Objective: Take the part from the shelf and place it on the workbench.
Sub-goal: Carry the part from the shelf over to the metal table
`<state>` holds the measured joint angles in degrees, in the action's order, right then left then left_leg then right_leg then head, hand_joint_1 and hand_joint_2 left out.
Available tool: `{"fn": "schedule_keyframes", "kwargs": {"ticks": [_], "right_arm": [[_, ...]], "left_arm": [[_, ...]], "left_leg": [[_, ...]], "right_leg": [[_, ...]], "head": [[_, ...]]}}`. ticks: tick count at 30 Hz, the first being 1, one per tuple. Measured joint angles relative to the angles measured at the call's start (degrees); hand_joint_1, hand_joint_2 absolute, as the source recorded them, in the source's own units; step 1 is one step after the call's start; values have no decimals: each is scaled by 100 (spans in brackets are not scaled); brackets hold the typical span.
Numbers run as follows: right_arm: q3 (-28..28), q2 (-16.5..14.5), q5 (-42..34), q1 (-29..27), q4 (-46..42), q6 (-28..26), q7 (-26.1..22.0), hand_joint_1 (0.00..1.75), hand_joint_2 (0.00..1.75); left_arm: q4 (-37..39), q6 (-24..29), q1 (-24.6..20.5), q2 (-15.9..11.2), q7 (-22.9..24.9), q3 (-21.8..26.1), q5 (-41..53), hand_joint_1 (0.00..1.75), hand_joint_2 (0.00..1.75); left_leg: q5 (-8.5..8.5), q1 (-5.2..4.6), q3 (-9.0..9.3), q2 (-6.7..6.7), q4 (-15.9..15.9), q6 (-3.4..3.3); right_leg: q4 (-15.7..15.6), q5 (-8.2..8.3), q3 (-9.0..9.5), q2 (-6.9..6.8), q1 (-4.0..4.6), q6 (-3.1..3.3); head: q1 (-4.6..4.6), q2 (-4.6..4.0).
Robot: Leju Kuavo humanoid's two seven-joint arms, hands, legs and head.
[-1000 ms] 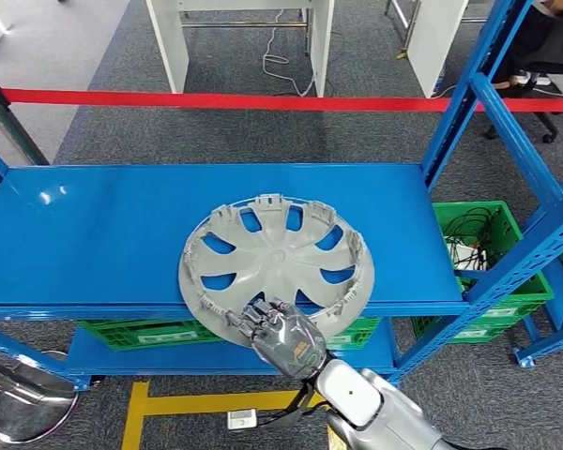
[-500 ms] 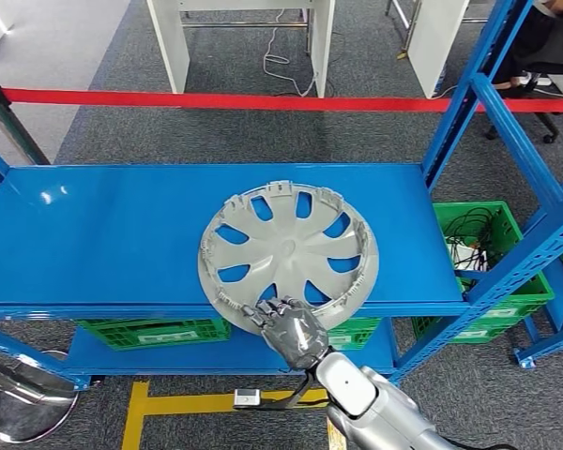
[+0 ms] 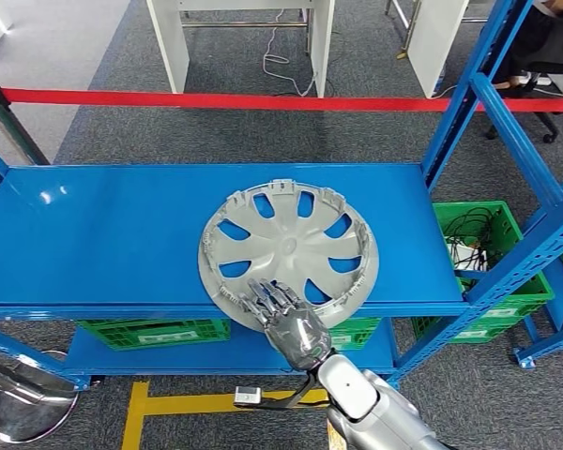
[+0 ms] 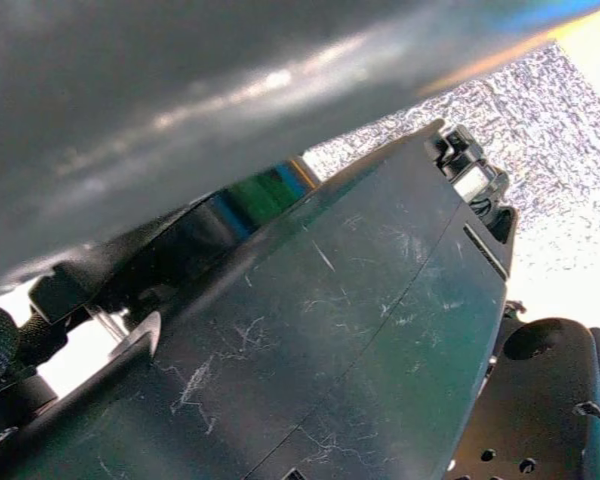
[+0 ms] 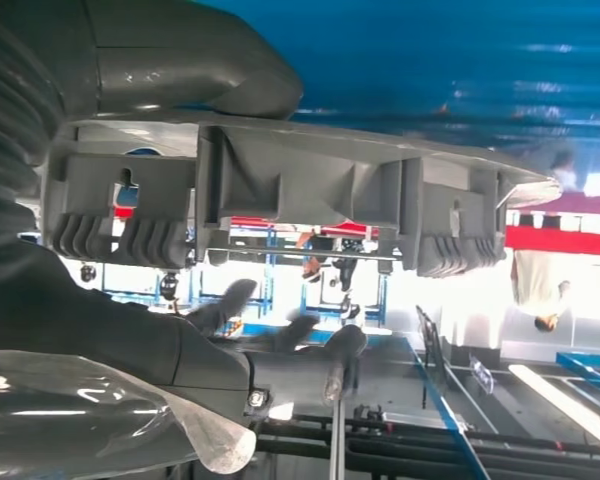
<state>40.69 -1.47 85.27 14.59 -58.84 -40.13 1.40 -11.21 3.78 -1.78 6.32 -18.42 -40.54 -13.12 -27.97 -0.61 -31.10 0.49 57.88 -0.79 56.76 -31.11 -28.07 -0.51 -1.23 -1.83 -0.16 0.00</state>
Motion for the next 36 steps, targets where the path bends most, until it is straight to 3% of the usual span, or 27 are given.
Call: {"fn": "schedule_keyframes", "kwargs": {"ticks": [28,30,34,36], "right_arm": [[-69,-28,-157,-44,-29,137,137,3,175],[-66,-28,-178,-31,-29,245,211,9,175],[-64,-28,-189,-1,-29,371,277,46,175],[-61,-28,-192,14,-29,431,293,52,175]], "left_arm": [[0,21,5,8,-8,3,-78,0,0],[0,25,8,9,-8,5,-95,0,0],[0,31,11,9,-8,8,-112,0,0],[0,33,11,10,-8,9,-118,0,0]], "left_leg": [[0,0,0,0,0,0],[0,0,0,0,0,0],[0,0,0,0,0,0],[0,0,0,0,0,0]], "right_leg": [[0,0,1,0,0,0],[0,0,1,0,0,0],[0,0,1,0,0,0],[0,0,1,0,0,0]], "head": [[1,0],[1,0],[1,0],[1,0]]}}
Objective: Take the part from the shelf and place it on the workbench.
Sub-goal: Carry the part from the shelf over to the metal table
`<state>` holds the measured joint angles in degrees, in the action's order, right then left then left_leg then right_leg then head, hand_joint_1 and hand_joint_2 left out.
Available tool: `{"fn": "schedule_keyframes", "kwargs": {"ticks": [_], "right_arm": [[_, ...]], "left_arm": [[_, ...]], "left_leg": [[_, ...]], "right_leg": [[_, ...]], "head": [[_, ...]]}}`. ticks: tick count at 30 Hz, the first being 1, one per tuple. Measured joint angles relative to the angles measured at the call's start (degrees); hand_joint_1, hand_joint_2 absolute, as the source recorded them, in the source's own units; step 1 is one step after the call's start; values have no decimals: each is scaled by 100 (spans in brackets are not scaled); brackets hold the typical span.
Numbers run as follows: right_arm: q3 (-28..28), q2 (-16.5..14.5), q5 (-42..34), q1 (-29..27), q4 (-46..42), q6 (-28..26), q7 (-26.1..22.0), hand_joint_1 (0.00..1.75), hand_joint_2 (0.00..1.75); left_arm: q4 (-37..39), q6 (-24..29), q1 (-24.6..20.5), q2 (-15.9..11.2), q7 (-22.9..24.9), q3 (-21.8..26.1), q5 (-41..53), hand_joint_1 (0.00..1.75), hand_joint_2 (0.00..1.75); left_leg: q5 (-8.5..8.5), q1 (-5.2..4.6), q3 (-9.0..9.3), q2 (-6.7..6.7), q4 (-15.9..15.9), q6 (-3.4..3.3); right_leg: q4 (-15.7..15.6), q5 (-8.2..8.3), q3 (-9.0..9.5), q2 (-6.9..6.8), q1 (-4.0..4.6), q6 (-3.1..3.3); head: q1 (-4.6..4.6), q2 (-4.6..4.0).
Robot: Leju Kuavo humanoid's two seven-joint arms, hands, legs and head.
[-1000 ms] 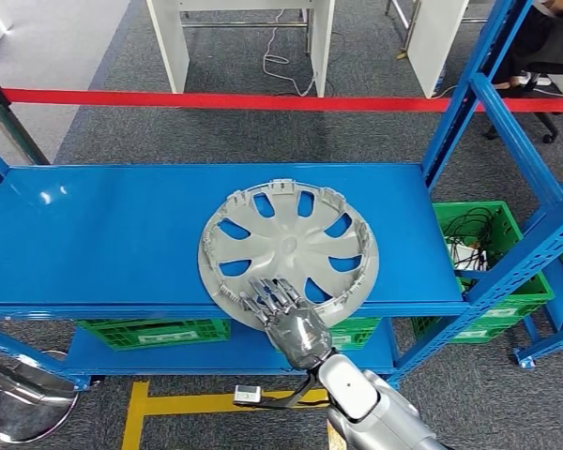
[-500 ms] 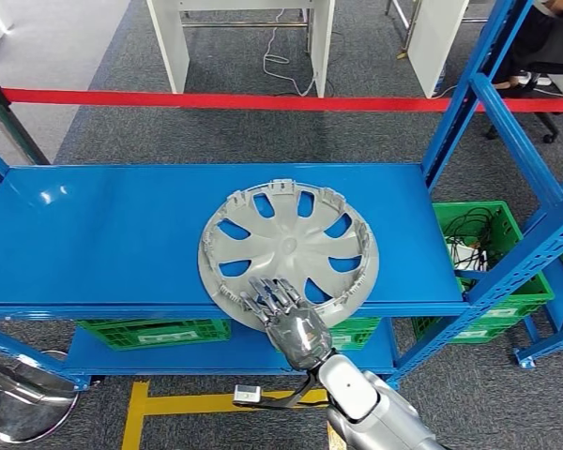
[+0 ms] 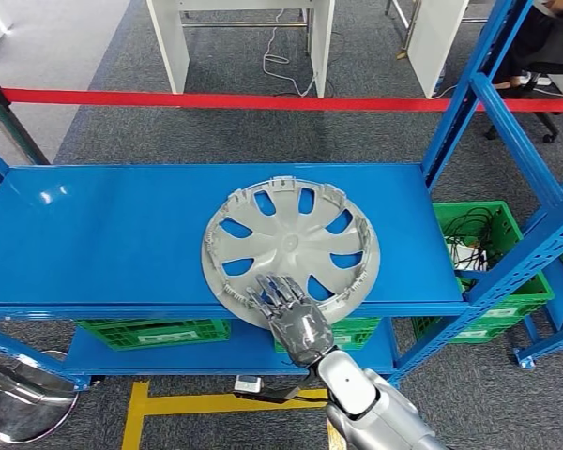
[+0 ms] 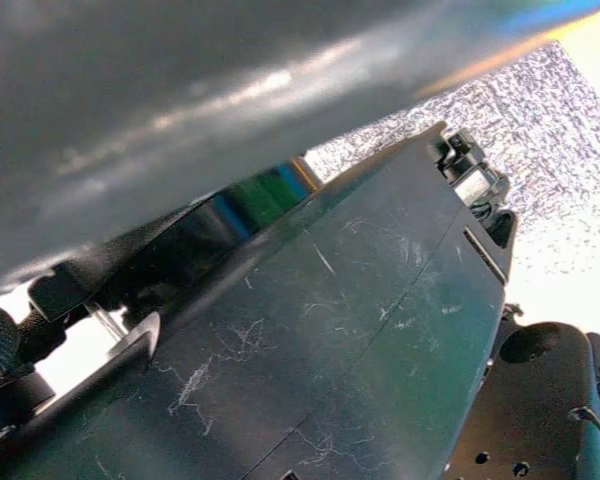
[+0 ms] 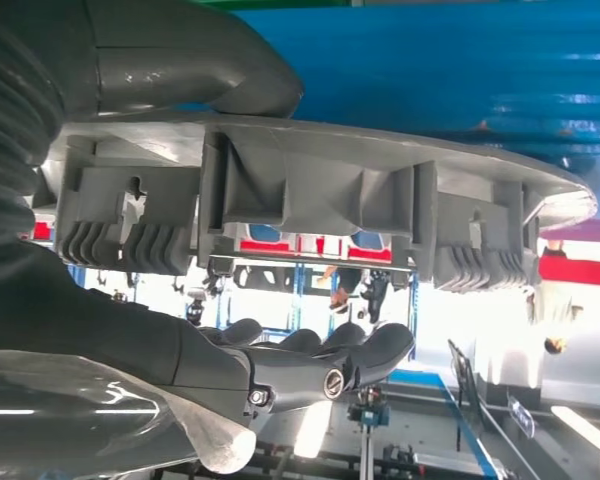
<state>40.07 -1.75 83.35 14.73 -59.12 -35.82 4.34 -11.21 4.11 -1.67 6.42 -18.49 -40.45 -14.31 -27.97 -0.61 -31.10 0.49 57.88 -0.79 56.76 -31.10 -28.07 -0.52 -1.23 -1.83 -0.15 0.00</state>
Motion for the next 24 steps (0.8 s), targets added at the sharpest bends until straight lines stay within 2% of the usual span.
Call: {"fn": "schedule_keyframes", "kwargs": {"ticks": [2,3,4,6,7,8,20,24], "right_arm": [[3,0,-4,11,0,56,16,52,175],[4,0,-4,13,0,70,22,65,175],[5,0,-5,15,0,79,25,89,175],[5,0,-6,17,0,91,31,150,175],[6,0,-8,18,0,99,33,168,175],[7,0,-10,21,0,107,34,175,175],[70,0,-86,60,-213,155,123,175,175],[77,1,-55,31,-386,-22,93,175,175]], "left_arm": [[0,1,0,4,0,2,-6,0,0],[0,2,1,7,0,3,-7,0,0],[0,3,1,9,0,4,-8,0,0],[0,4,1,11,0,6,-8,0,0],[0,4,1,12,0,6,-8,0,0],[0,5,1,13,0,7,-9,0,0],[0,11,4,14,-16,8,-62,0,0],[0,20,5,14,-29,8,-64,0,0]], "left_leg": [[0,0,0,0,0,0],[0,0,0,0,0,0],[0,0,0,0,0,0],[0,0,0,0,0,0],[0,0,0,0,0,0],[0,0,0,0,0,0],[0,0,1,0,0,0],[0,0,1,0,0,0]], "right_leg": [[0,0,0,0,0,0],[0,0,0,0,0,0],[0,0,0,0,0,0],[0,0,0,0,0,0],[0,0,0,0,0,0],[0,0,0,0,0,0],[0,0,0,0,0,0],[0,0,0,1,0,0]], "head": [[0,0],[0,0],[0,0],[0,0],[0,0],[0,0],[1,0],[0,0]]}}
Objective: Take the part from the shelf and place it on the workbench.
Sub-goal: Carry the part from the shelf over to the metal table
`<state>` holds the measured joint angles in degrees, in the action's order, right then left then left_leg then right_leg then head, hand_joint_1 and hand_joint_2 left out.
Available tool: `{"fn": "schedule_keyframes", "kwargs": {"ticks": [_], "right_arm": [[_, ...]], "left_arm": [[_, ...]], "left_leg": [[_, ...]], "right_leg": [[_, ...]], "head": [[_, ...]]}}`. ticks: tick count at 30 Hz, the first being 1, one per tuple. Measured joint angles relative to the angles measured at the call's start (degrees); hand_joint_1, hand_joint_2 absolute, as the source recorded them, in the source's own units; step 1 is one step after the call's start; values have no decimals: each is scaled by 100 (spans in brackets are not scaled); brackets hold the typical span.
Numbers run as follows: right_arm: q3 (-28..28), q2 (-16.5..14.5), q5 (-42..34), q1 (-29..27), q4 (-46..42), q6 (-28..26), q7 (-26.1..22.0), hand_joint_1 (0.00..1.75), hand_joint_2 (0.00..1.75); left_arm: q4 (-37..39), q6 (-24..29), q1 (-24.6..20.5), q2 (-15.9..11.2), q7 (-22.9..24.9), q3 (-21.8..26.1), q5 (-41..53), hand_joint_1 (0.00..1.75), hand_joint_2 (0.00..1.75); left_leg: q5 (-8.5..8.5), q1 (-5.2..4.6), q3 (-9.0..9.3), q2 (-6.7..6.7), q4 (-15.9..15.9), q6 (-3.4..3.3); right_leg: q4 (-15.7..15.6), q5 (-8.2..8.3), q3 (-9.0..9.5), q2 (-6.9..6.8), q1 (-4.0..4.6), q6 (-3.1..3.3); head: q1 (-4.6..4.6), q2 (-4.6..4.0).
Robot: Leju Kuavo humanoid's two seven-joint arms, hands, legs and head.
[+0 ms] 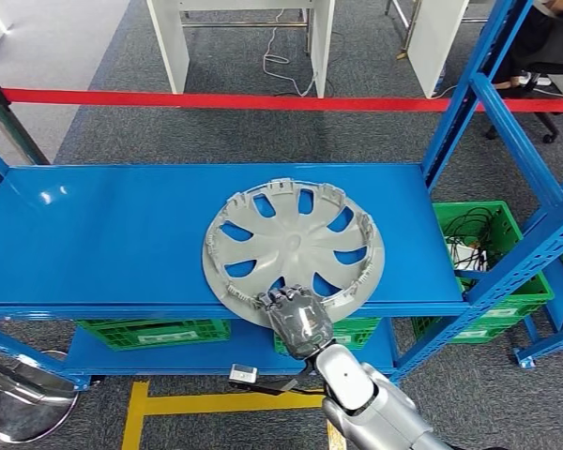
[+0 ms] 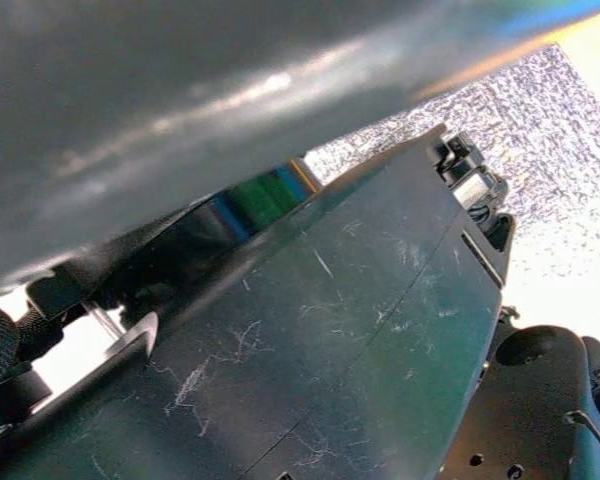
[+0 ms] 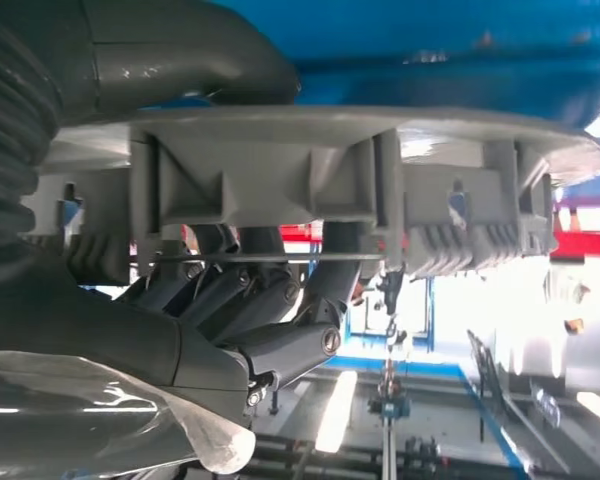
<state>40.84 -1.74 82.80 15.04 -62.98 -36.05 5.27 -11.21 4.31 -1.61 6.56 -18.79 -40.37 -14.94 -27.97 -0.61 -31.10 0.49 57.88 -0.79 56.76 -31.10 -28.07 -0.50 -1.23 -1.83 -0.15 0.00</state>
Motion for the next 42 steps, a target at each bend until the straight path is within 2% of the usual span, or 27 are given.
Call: {"fn": "schedule_keyframes", "kwargs": {"ticks": [7,13,21,29,42], "right_arm": [[22,8,240,-168,-518,-258,-143,175,175],[21,35,621,-419,-1643,-345,-377,175,175],[-6,127,693,-549,-2844,-347,-652,175,175],[-100,156,695,-682,-3512,-347,-1051,175,175],[-228,148,695,-831,-4164,-345,-1441,175,175]], "left_arm": [[0,17,10,0,-50,0,-1,0,0],[0,17,13,0,-61,0,5,0,0],[0,17,13,0,-62,-2,22,0,0],[0,16,12,-1,-70,-3,56,0,0],[0,61,11,-2,-97,-14,90,0,0]], "left_leg": [[0,0,-1,0,0,0],[0,0,-2,0,0,0],[0,0,-3,-1,0,0],[0,0,-4,0,0,0],[0,0,-4,0,0,0]], "right_leg": [[0,0,-2,0,0,0],[0,0,-4,0,0,0],[0,1,-4,2,0,-1],[0,1,-5,1,0,-2],[0,1,-4,1,0,-2]], "head": [[0,0],[1,0],[0,0],[0,0],[0,0]]}}
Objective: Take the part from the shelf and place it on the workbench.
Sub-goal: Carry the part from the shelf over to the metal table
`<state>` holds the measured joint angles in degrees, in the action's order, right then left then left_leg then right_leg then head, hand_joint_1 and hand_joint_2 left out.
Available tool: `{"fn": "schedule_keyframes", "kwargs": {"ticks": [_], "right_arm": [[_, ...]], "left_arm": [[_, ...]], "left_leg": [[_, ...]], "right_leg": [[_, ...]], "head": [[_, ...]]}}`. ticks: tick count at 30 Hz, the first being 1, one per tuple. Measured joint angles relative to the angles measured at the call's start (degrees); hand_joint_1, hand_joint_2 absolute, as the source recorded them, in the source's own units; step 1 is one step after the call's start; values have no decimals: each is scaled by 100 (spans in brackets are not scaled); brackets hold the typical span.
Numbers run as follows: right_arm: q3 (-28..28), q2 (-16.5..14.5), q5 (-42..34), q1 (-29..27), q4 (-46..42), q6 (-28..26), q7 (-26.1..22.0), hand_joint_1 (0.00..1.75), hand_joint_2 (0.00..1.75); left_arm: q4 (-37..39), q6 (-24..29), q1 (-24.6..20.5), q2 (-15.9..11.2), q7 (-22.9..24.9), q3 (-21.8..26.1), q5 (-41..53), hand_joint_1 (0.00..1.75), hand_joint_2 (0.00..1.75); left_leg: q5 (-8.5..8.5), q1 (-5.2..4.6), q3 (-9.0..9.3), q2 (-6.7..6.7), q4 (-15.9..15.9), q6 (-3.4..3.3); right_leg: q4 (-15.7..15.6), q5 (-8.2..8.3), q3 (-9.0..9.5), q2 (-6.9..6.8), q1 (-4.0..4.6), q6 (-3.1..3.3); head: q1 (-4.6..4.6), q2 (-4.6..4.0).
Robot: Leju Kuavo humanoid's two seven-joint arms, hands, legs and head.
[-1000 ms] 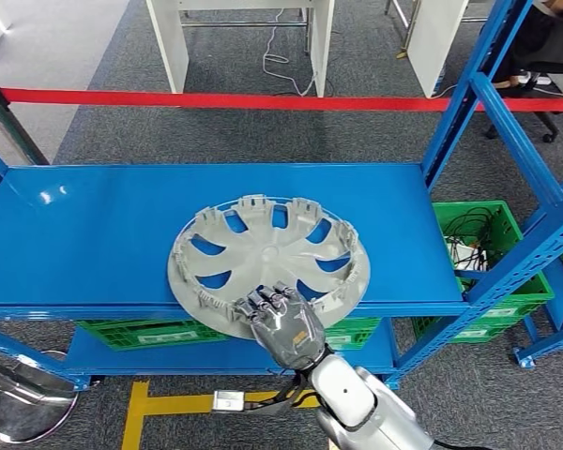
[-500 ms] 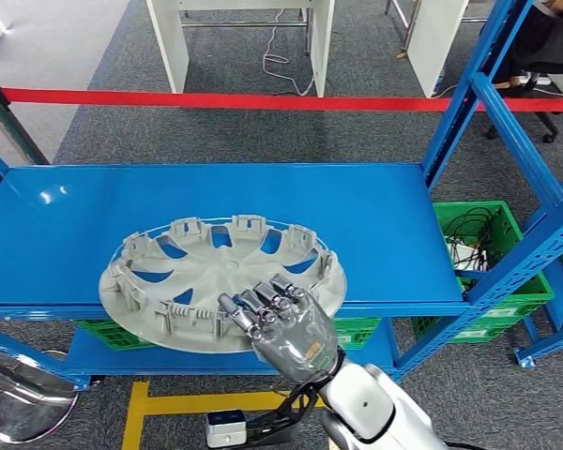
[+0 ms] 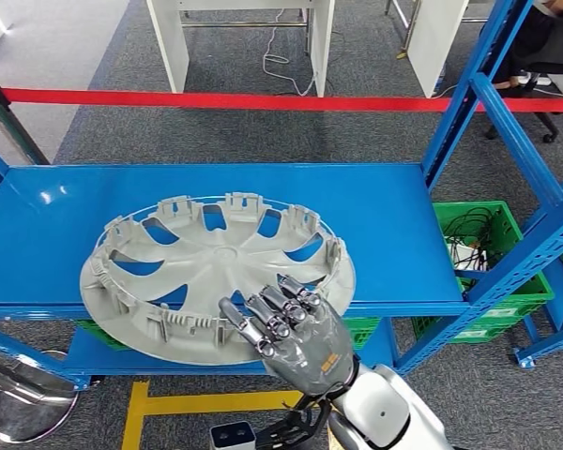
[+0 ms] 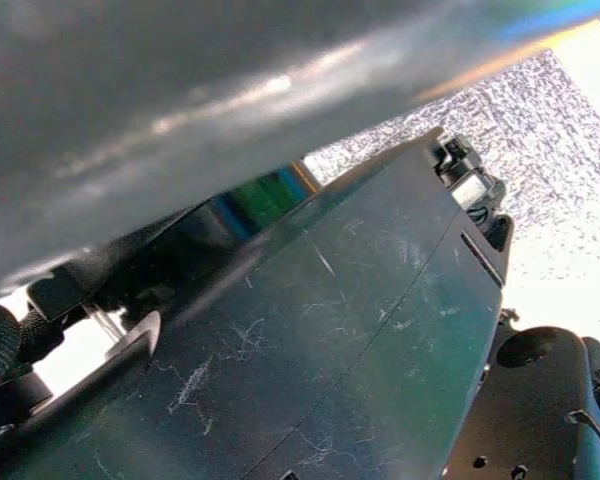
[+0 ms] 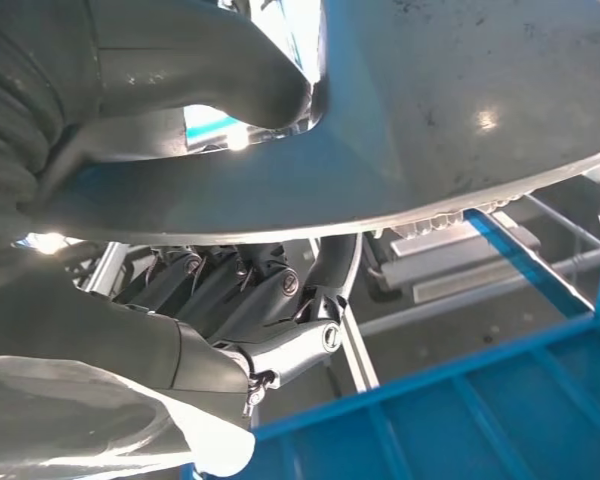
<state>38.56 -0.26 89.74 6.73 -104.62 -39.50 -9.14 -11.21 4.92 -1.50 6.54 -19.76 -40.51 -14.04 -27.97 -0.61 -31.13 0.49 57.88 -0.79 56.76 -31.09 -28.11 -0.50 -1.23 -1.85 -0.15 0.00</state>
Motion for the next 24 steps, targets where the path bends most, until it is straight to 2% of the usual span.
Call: {"fn": "schedule_keyframes", "kwargs": {"ticks": [14,18,21,23,24], "right_arm": [[-25,-101,0,-48,-489,1,-95,175,175],[-26,-116,0,-51,-566,2,-145,175,175],[-33,-149,0,-59,-604,2,-191,175,175],[-46,-173,0,-65,-634,2,-210,175,175],[-57,-184,0,-69,-651,2,-216,175,175]], "left_arm": [[0,11,-3,2,22,-4,14,0,0],[0,-8,-5,-6,26,-4,-2,0,0],[0,-24,-5,-14,33,-2,-27,0,0],[0,-29,-5,-17,37,-2,-34,0,0],[0,-31,-7,-16,38,-2,-36,0,0]], "left_leg": [[0,0,0,0,0,0],[-7,-22,-11,0,34,-9],[-13,-38,-20,1,46,-38],[23,-33,-19,-2,14,-92],[54,-22,-18,-7,-14,-128]], "right_leg": [[0,0,0,0,0,0],[-12,14,-2,-1,-22,-24],[-16,27,-4,-1,-36,-54],[-12,26,-12,2,-46,-94],[37,-27,-43,5,-46,-108]], "head": [[0,0],[-1,0],[-2,0],[-3,0],[0,0]]}}
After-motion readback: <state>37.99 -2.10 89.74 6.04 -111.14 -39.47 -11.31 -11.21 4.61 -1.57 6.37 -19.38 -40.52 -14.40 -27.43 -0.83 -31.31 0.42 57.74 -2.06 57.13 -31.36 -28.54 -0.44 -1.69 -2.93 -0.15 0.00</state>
